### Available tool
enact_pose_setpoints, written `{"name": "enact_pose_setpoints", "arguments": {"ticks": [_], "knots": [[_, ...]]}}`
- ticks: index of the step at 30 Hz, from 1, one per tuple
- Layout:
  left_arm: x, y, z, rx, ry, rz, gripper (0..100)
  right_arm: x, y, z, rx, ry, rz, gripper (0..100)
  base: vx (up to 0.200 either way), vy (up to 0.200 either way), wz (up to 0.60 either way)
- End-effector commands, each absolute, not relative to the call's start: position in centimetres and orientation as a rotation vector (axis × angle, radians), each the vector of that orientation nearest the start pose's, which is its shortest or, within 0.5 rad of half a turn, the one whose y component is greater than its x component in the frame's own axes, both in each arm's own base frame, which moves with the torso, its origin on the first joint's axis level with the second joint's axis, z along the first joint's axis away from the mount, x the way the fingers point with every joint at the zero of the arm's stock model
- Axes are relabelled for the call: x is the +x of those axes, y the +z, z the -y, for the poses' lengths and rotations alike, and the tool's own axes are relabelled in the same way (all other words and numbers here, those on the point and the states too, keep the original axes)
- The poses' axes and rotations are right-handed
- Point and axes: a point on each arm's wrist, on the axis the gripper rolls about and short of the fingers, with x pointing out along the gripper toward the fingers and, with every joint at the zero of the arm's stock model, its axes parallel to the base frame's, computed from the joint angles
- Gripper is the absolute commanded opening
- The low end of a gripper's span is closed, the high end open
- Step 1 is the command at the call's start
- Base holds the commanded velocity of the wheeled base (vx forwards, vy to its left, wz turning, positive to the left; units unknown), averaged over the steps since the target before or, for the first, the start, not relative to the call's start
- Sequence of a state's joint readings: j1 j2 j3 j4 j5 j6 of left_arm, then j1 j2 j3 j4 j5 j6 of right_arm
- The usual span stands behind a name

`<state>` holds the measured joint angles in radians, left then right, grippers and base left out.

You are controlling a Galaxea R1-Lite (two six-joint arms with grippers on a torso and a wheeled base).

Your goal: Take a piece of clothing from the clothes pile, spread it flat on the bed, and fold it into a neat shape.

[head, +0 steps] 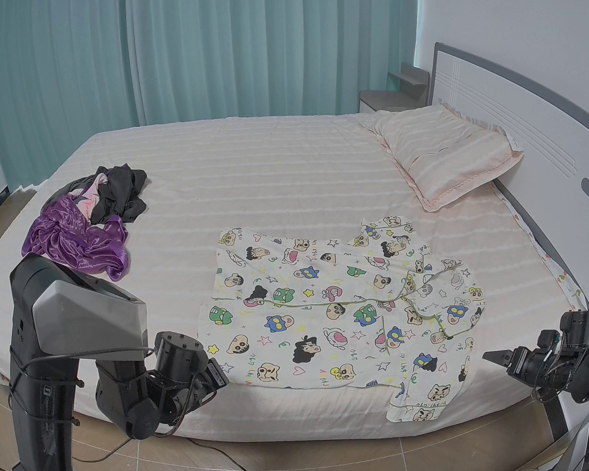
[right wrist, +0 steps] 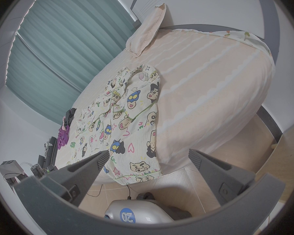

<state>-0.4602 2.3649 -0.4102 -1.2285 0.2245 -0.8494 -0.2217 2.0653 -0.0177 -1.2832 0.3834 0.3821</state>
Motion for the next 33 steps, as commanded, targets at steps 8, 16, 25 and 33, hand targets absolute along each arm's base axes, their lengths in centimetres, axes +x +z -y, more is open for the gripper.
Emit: {"name": "enact_pose_setpoints", "arguments": {"ticks": [8,16,25,33], "knots": [[23.9,-5.2,12.3,-0.497,0.099,-0.794,0,19.4,0.3,3.6,0.598,0.006,-0.776,100,0.0,0.0,0.0],[22.5,-5.4,12.1,-0.444,0.091,-0.839,0,19.4,0.3,3.6,0.597,0.005,-0.774,100,0.0,0.0,0.0],[22.0,-5.3,11.8,-0.432,0.107,-0.841,0,19.4,0.3,3.6,0.597,0.005,-0.773,100,0.0,0.0,0.0],[21.6,-0.8,11.5,-0.52,0.045,-0.723,0,19.4,0.3,3.6,0.597,0.005,-0.773,100,0.0,0.0,0.0]]}}
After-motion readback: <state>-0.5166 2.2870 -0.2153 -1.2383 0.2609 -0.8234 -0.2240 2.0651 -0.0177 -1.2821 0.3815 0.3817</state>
